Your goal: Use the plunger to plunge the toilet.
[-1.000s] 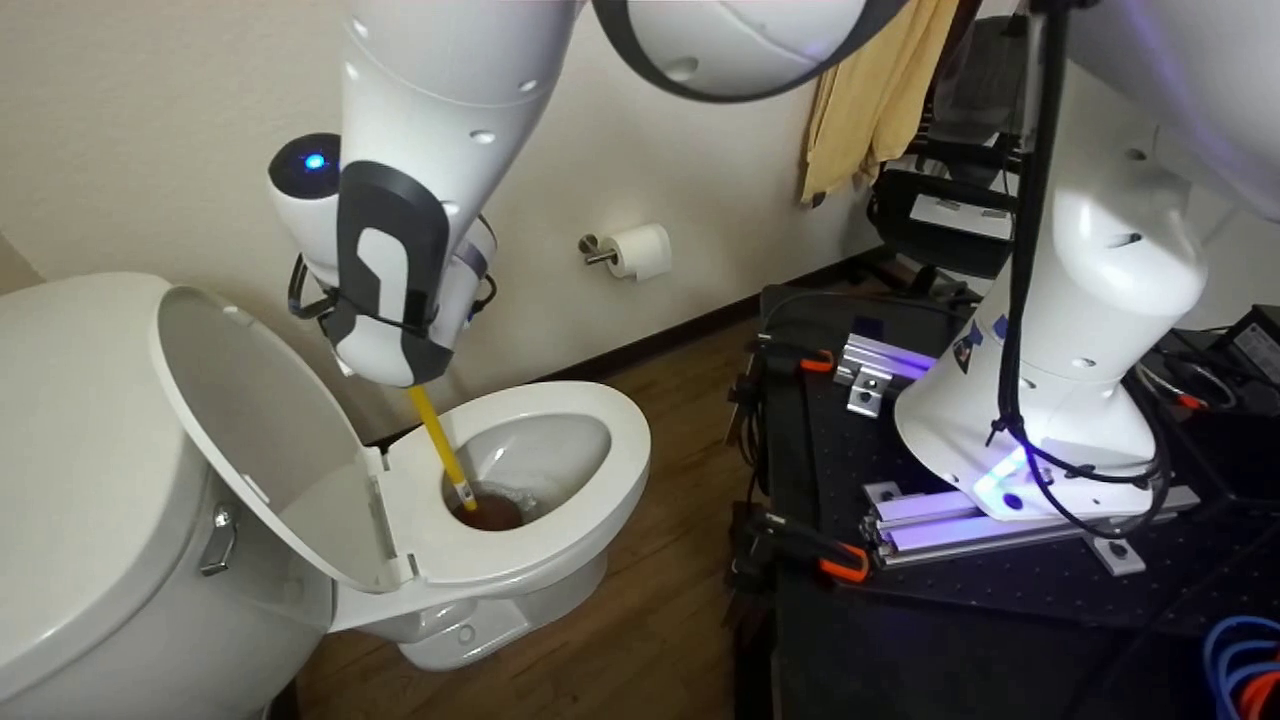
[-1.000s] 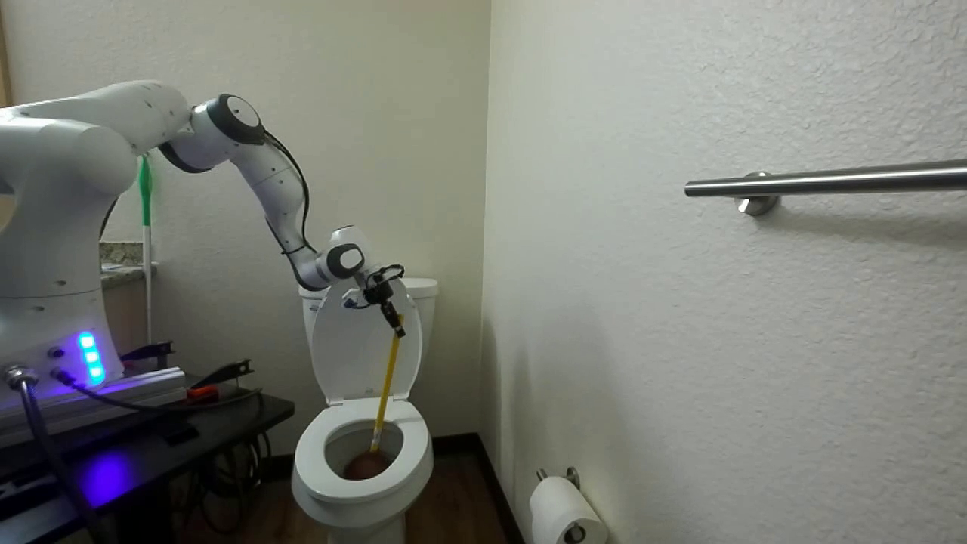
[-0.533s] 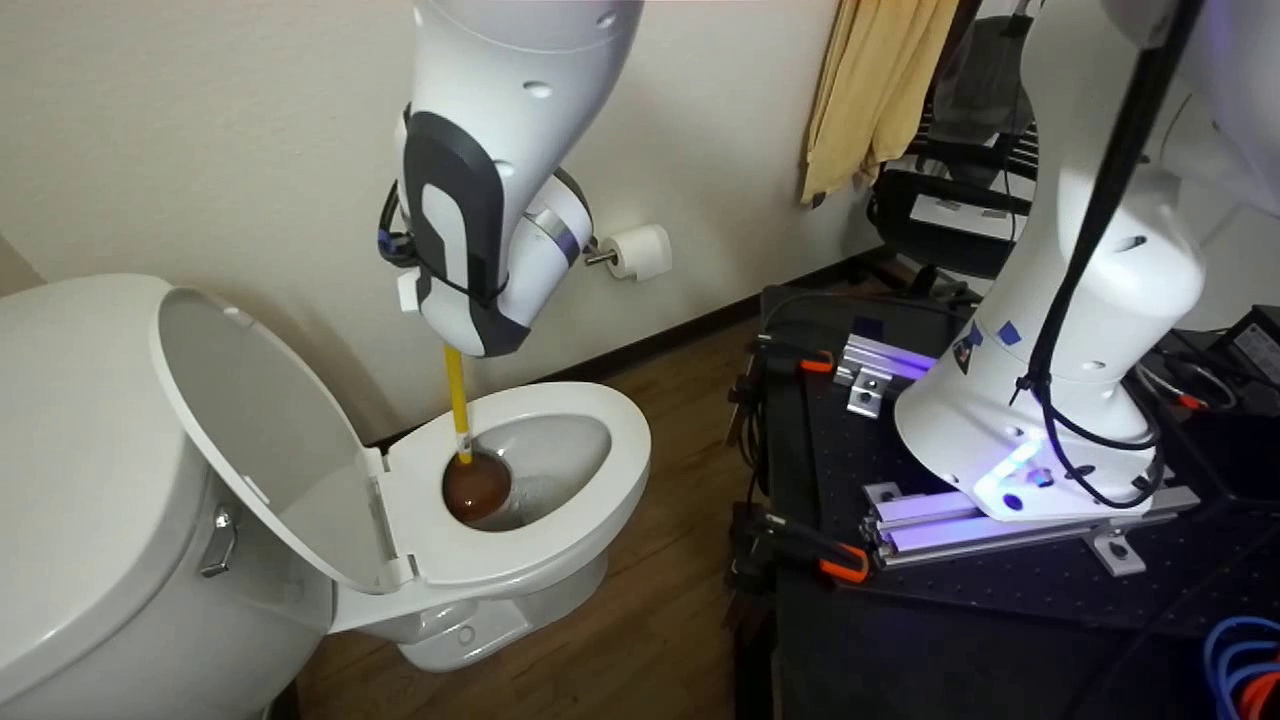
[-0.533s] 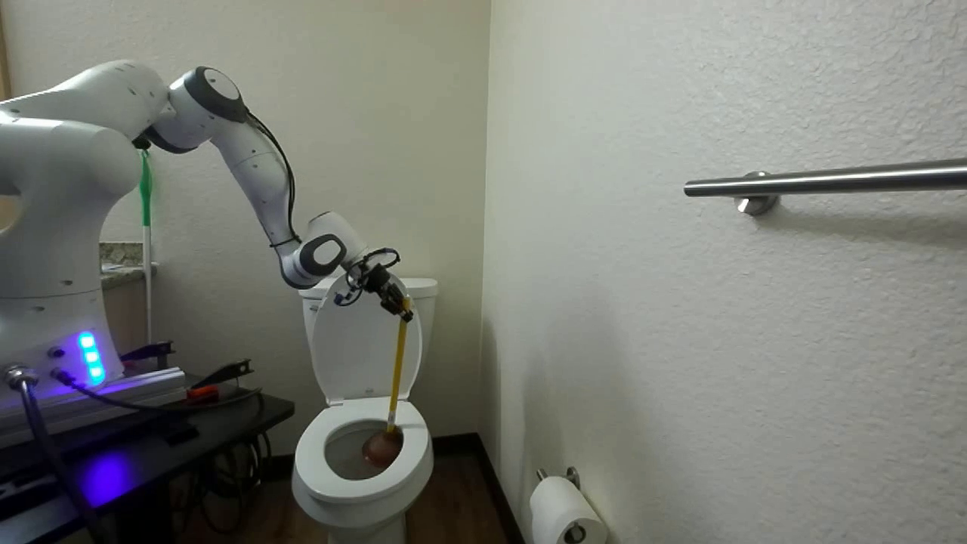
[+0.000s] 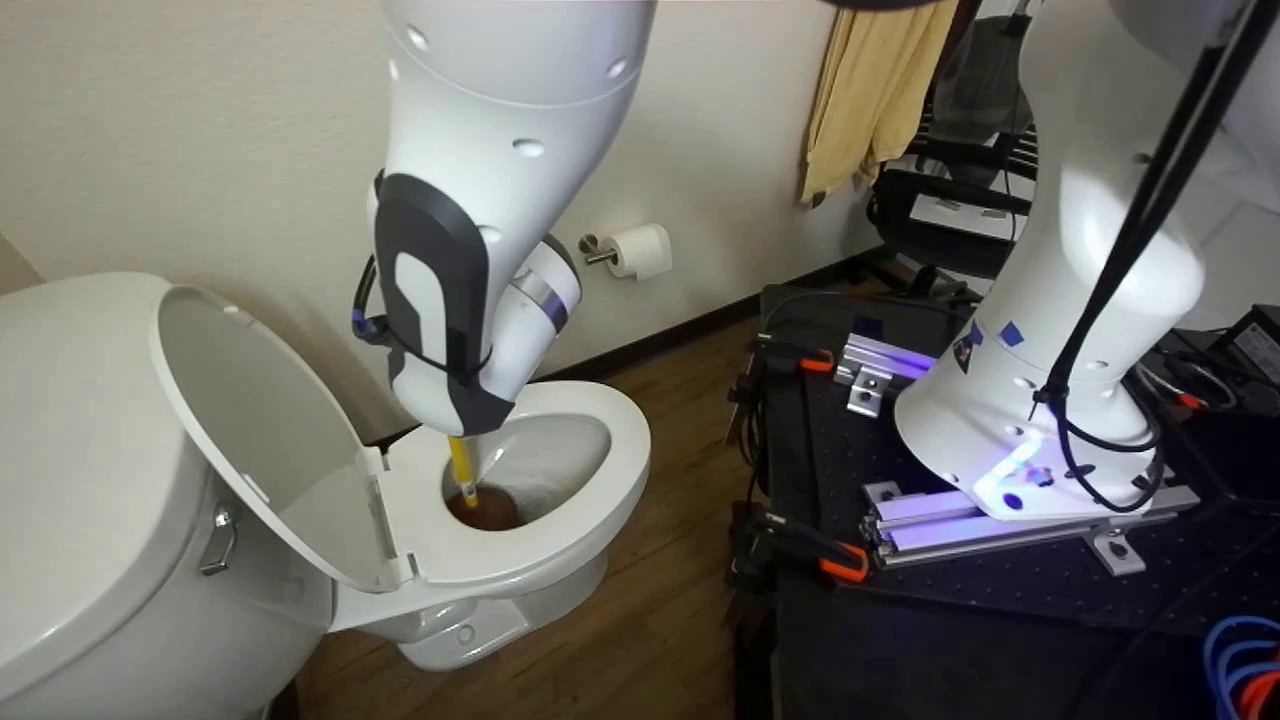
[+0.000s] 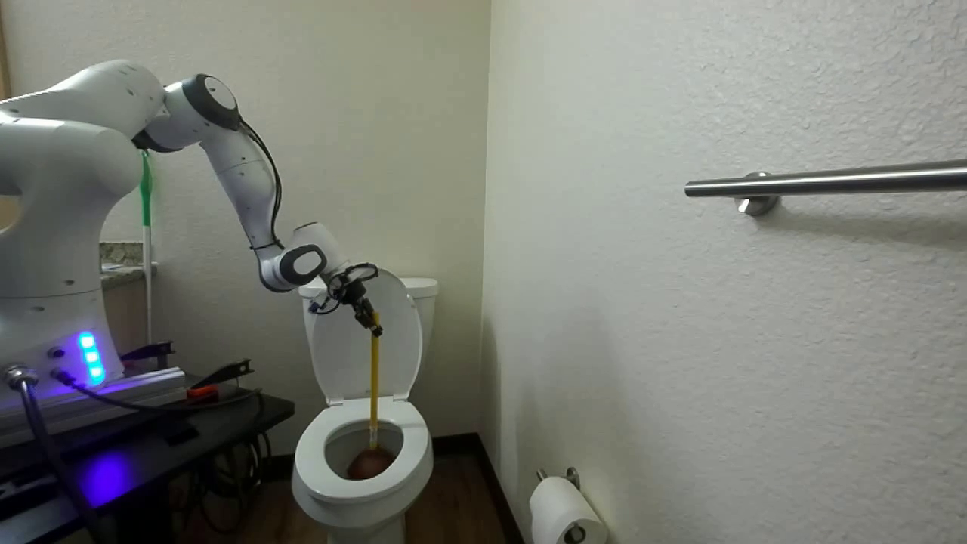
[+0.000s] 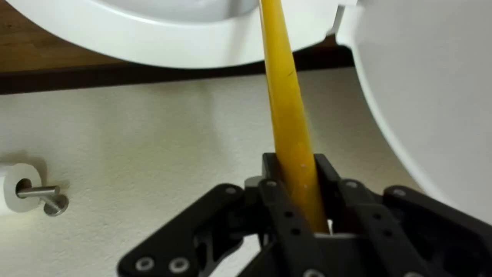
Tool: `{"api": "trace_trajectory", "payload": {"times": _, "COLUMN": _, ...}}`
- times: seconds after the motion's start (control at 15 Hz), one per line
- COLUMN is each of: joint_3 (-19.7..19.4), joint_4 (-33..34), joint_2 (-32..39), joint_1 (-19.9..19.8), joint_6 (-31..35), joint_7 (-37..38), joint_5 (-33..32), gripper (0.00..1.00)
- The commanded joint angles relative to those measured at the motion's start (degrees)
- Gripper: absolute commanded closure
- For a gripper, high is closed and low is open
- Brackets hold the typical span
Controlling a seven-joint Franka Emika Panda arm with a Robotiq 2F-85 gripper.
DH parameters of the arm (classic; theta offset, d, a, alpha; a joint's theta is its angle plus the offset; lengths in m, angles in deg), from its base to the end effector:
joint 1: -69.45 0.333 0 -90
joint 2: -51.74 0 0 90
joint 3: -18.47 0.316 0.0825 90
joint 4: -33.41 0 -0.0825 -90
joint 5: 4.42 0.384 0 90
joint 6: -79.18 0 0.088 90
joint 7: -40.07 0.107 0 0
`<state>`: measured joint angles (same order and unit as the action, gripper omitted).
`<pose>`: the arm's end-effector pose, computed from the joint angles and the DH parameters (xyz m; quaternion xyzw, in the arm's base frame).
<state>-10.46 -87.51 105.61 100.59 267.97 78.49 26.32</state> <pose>0.5625 -0.0414 0.0729 0.8605 -0.4293 0.2609 0.0847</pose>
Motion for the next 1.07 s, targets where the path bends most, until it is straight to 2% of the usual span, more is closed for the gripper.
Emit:
{"api": "trace_trajectory", "payload": {"times": 0.0, "joint_3": 4.8, "joint_4": 12.0, "joint_2": 4.9, "joint_1": -5.6, "joint_6": -9.8, "joint_7": -2.7, "joint_5": -4.2, "gripper": 0.94}}
{"api": "trace_trajectory", "payload": {"times": 0.33, "joint_3": 4.4, "joint_4": 25.5, "joint_2": 11.1, "joint_1": -8.4, "joint_6": -24.1, "joint_7": -1.8, "joint_5": -14.7, "gripper": 0.94}}
{"api": "trace_trajectory", "payload": {"times": 0.53, "joint_3": 5.7, "joint_4": 29.9, "joint_2": 11.5, "joint_1": -11.1, "joint_6": -27.8, "joint_7": -0.2, "joint_5": -18.0, "gripper": 0.94}}
{"api": "trace_trajectory", "payload": {"times": 0.73, "joint_3": 5.0, "joint_4": 25.2, "joint_2": 7.2, "joint_1": -12.9, "joint_6": -23.7, "joint_7": 2.5, "joint_5": -17.2, "gripper": 0.94}}
{"api": "trace_trajectory", "payload": {"times": 1.0, "joint_3": 3.6, "joint_4": 14.1, "joint_2": 0.9, "joint_1": -13.9, "joint_6": -13.4, "joint_7": 5.6, "joint_5": -15.5, "gripper": 0.94}}
